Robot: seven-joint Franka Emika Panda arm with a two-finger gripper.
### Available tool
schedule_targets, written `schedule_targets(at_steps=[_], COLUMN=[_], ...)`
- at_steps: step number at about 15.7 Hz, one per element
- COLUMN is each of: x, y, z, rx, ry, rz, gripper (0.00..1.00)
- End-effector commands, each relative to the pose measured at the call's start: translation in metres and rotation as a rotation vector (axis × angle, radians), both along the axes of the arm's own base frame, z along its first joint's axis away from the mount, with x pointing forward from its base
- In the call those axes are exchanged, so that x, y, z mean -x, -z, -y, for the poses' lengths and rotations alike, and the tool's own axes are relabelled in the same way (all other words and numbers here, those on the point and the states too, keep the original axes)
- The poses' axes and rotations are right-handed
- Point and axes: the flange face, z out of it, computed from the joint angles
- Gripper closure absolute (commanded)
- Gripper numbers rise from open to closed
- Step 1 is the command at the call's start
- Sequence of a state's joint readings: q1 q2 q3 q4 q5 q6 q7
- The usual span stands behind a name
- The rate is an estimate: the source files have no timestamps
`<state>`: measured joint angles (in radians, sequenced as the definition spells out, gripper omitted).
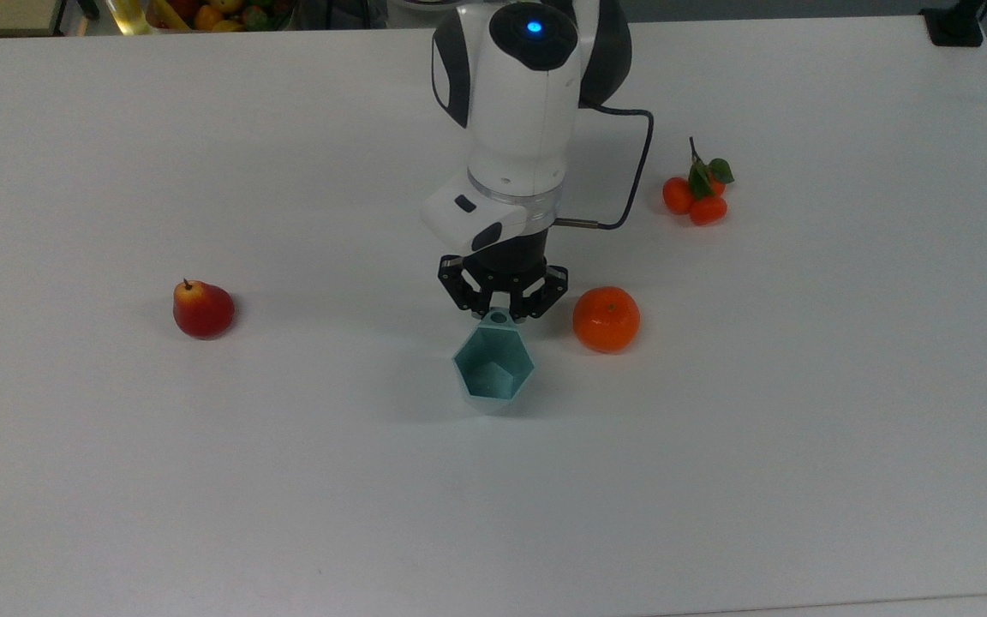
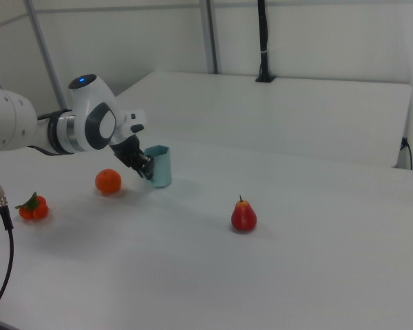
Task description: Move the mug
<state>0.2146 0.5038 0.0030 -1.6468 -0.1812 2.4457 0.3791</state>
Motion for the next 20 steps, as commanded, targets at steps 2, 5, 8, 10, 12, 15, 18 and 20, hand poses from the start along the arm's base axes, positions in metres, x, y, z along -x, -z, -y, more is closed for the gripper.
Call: schedule_targets(at_steps=[2, 5, 8, 10, 12, 15, 18, 20], x=[0.020, 0.058, 0.114, 0.135, 0.146, 0.151, 0.157, 0.162], y=[-0.039, -0.057, -0.053, -0.041, -0.031, -0.035, -0.045, -0.047], z=[0.057, 0.096, 0.124, 0.134, 0.134, 0.136, 0.141, 0.138], rx=[0.063, 0.116, 0.123, 0.125, 0.128, 0.130, 0.141, 0.155], ry=[0.074, 0.086, 0.102, 0.113, 0.114, 0.117, 0.131, 0.108], rz=[-0.063, -0.162, -0.218, -0.253, -0.277, -0.286, -0.318, -0.355], gripper=[0.89, 0.89, 0.89, 0.88, 0.86, 0.65, 0.10, 0.03])
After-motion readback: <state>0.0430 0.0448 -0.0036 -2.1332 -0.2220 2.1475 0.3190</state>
